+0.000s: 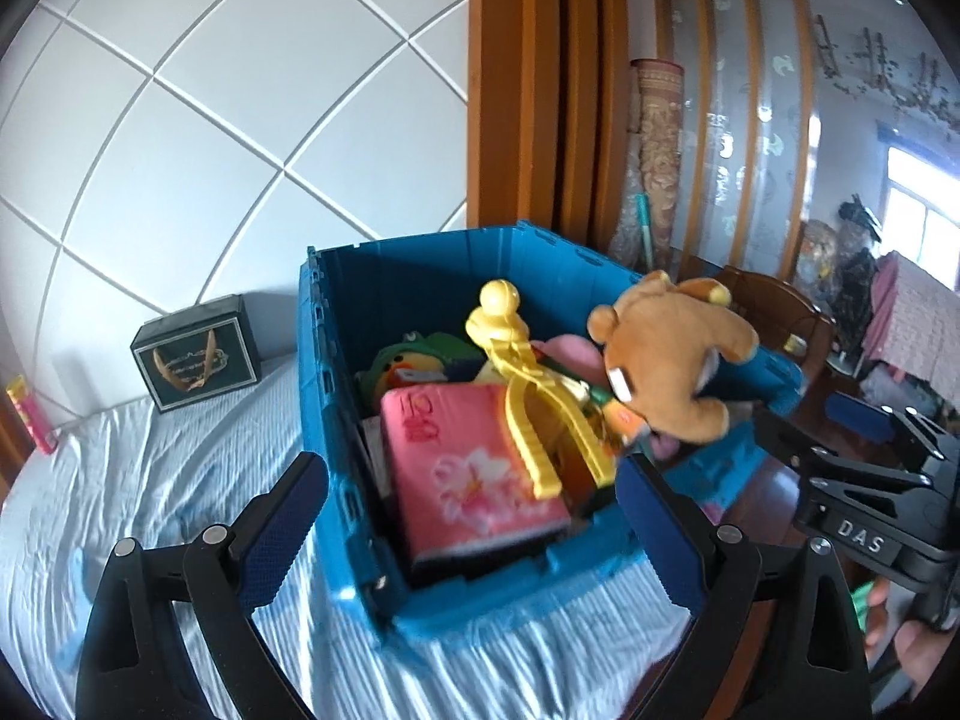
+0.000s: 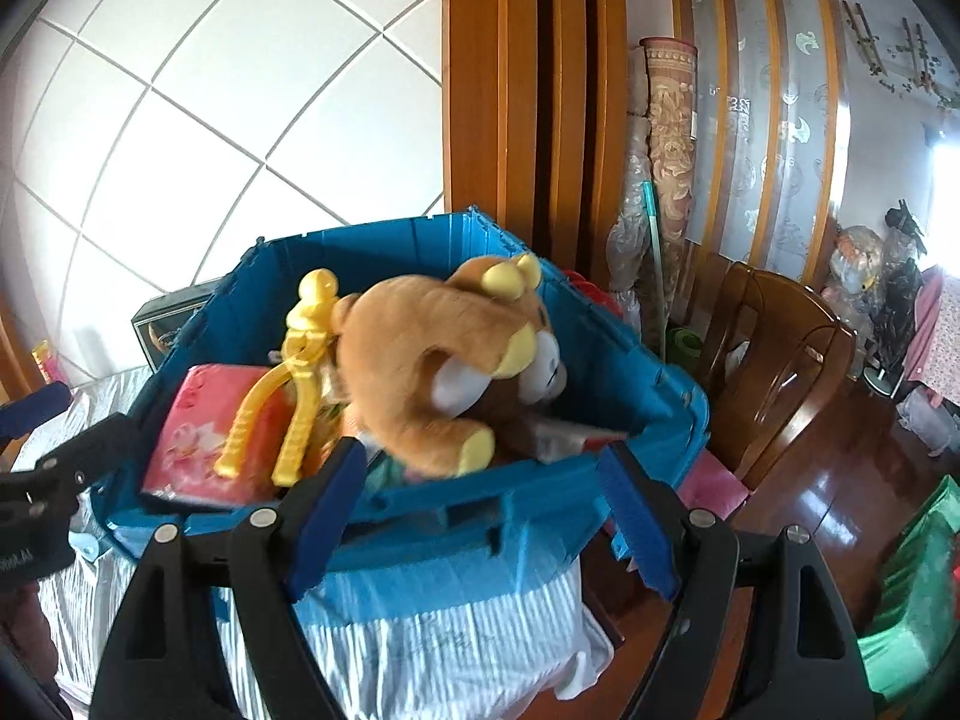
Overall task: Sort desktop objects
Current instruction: 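Move both grippers back over the bed toward the blue toy and metal clip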
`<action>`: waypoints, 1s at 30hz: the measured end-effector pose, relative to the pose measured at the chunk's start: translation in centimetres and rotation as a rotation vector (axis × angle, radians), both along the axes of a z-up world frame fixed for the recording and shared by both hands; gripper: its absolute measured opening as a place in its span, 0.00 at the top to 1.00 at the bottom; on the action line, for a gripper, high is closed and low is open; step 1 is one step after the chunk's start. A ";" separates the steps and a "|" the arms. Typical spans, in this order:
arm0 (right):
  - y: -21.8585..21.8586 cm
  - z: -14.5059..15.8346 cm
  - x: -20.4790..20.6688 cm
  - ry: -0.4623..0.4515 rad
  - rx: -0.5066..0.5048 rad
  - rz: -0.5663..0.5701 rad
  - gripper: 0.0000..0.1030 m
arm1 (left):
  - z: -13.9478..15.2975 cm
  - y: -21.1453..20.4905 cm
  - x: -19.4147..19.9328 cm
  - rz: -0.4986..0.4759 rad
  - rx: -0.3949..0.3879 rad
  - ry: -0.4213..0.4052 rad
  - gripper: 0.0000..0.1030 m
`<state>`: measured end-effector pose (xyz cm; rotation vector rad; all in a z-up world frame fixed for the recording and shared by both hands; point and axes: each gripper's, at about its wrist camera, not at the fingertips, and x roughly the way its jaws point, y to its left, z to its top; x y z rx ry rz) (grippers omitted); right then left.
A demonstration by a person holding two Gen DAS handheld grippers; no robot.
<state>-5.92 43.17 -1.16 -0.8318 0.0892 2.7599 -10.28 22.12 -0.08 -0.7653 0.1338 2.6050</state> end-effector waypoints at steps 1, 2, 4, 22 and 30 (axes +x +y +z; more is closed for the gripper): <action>-0.5 0.0 0.4 -0.002 -0.001 -0.003 0.21 | 0.0 -0.3 0.4 -0.007 0.002 0.000 0.04; -1.0 -0.1 0.9 -0.005 0.000 -0.007 0.18 | -0.1 -0.7 0.8 -0.014 0.003 0.000 0.04; -1.9 -0.1 1.8 -0.009 0.004 -0.022 0.13 | -0.2 -1.4 1.7 -0.029 0.007 0.001 0.04; -9.4 0.3 8.4 0.022 -0.005 -0.017 0.00 | -0.8 -10.3 6.9 0.007 0.052 0.016 0.03; -13.6 -0.8 9.4 0.011 -0.028 0.030 0.00 | -1.9 -15.5 8.2 0.079 0.037 0.025 0.03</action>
